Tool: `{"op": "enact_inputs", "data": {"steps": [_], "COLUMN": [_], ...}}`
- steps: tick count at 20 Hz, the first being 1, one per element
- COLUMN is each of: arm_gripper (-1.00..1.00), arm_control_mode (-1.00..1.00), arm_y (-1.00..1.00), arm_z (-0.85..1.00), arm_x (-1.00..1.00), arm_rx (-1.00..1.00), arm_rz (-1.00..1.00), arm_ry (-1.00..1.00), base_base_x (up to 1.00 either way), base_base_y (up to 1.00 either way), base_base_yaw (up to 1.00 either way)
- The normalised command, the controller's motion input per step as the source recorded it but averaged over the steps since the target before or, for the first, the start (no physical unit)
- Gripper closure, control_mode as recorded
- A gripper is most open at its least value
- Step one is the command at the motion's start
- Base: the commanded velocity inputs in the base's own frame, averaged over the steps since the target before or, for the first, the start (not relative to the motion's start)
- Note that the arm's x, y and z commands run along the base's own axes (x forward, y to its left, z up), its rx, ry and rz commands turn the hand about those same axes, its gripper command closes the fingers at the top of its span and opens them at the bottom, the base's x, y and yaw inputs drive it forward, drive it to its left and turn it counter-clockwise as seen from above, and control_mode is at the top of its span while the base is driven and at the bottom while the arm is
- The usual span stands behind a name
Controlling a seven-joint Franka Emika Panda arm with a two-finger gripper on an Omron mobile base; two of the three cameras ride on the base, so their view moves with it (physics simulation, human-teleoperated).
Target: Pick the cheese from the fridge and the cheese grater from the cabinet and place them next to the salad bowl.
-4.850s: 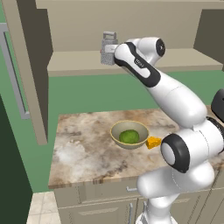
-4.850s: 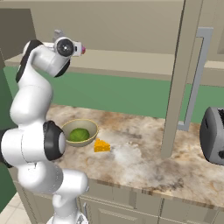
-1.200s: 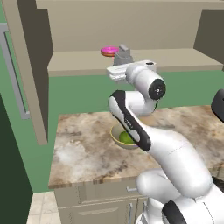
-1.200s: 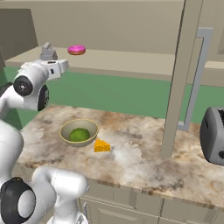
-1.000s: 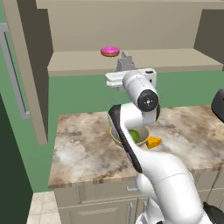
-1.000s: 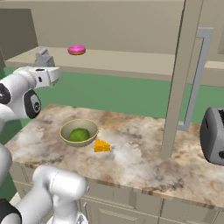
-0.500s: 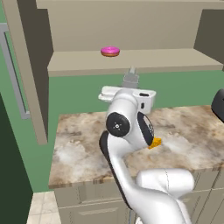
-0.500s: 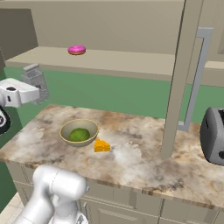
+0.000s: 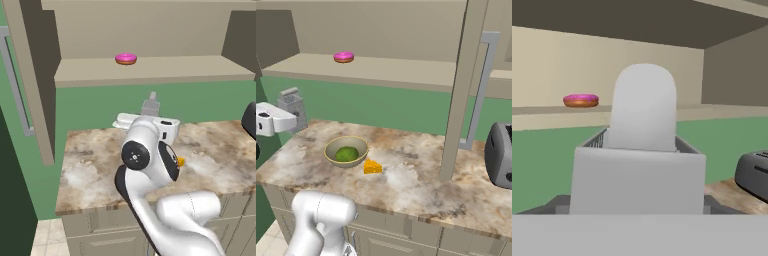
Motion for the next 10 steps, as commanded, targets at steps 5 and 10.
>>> {"op": "enact_inputs", "data": {"steps": [5, 10], "arm_gripper": [1.00, 1.00], "arm_control_mode": [-1.00, -1.00], "arm_y": [0.00, 0.06], "arm_z": [-0.58, -0.56], "arm_x": [-0.04, 0.00], "arm_rx": [-0.05, -0.03], "arm_rz": [0.00, -0.02], "arm_ry": [0.07, 0.12], "base_base_x": [0.00, 0.00], "base_base_y": [0.00, 0.00], "base_base_yaw": [0.00, 0.00]}}
